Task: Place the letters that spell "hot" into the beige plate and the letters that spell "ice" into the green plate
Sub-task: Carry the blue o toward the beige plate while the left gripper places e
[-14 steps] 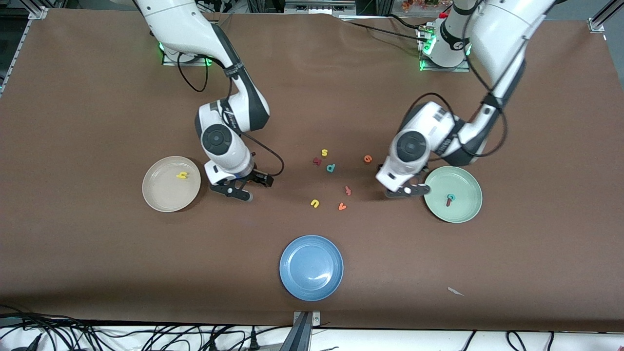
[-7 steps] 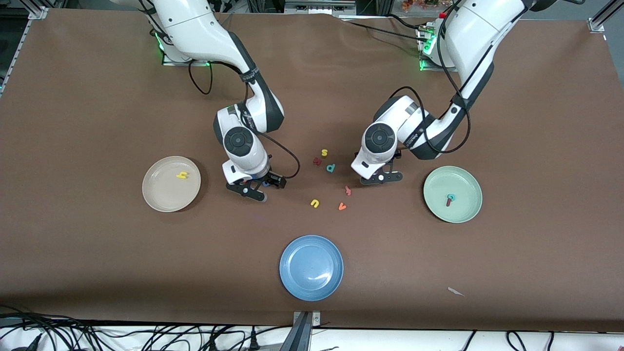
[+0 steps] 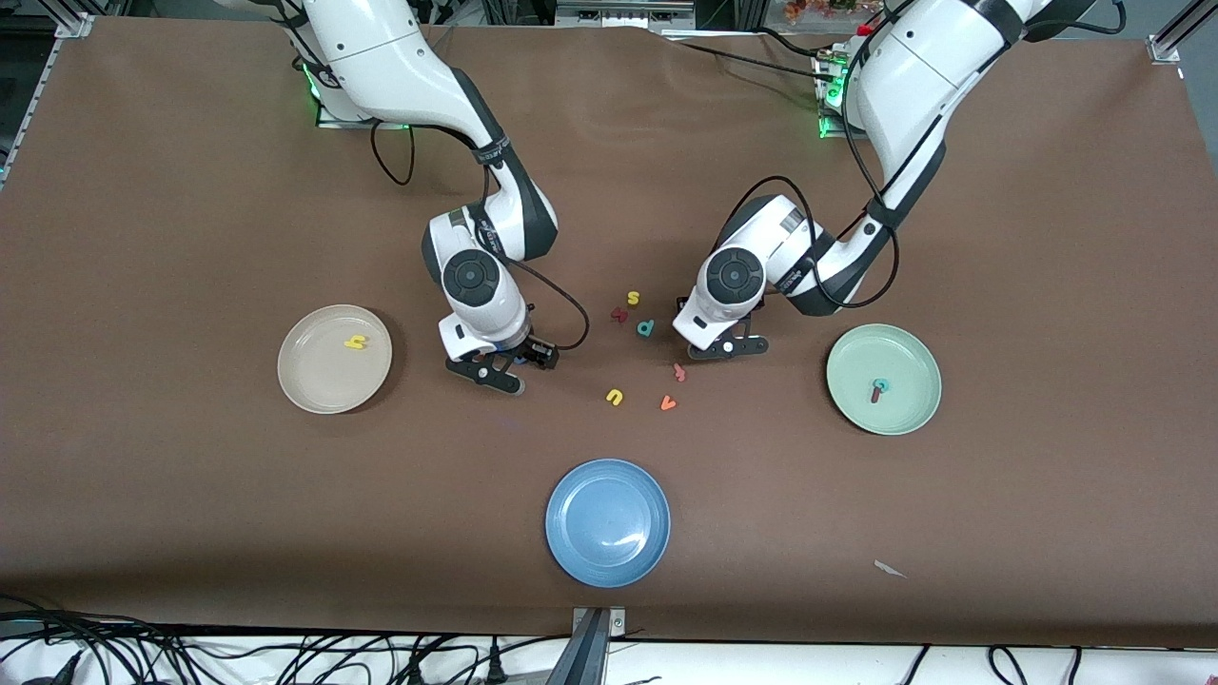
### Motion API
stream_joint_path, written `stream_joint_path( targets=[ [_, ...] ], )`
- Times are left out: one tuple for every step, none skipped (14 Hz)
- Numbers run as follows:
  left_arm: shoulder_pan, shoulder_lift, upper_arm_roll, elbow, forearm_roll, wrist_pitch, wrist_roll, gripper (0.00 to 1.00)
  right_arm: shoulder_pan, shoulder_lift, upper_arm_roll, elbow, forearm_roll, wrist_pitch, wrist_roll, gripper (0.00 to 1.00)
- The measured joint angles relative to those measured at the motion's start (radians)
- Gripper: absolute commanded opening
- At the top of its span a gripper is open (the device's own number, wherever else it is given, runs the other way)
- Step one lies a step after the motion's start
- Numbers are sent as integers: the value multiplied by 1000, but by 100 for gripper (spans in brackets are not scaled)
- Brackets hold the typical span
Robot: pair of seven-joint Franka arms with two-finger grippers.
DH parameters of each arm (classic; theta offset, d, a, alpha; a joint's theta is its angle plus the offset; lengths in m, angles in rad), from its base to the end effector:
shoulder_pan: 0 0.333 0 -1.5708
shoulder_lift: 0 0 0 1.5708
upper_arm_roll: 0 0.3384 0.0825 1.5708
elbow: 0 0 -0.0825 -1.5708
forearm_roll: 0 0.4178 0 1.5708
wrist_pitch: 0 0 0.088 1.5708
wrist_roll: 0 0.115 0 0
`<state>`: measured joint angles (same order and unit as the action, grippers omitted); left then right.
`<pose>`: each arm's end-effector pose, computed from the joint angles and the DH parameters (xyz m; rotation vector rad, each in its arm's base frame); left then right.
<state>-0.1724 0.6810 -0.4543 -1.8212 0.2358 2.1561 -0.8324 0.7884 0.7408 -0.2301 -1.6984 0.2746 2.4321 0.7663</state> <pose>0.5373 -0.3636 0.1578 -3.0196 -0.1489 0.4129 0.5952 0.3916 0.1572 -3.0589 0.5495 -0.0012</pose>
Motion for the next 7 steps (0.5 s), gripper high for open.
stream_joint_path(
  targets=[
    [0,3,0,-2,0,0,1,56,0,0,0,1,1,0,0,64],
    [0,8,0,-3,0,0,1,55,0,0,0,1,2,1,0,61],
    [0,12,-1,-2,-2,4,1,47,0,0,0,2,3,1,0,59],
    [0,13,-3,-1,-4,7,1,45,0,-1,-1,4,3,0,0,58],
    [1,13,-3,-1,-4,7,1,44,-1,-1,-1,5,3,0,0,56],
    [1,13,-4,-1,-5,7,3,33,-1,-1,-1,6,3,0,0,54],
    [1,13,-4,0,-5,7,5,28,-1,-1,-1,6,3,0,0,53]
  ],
)
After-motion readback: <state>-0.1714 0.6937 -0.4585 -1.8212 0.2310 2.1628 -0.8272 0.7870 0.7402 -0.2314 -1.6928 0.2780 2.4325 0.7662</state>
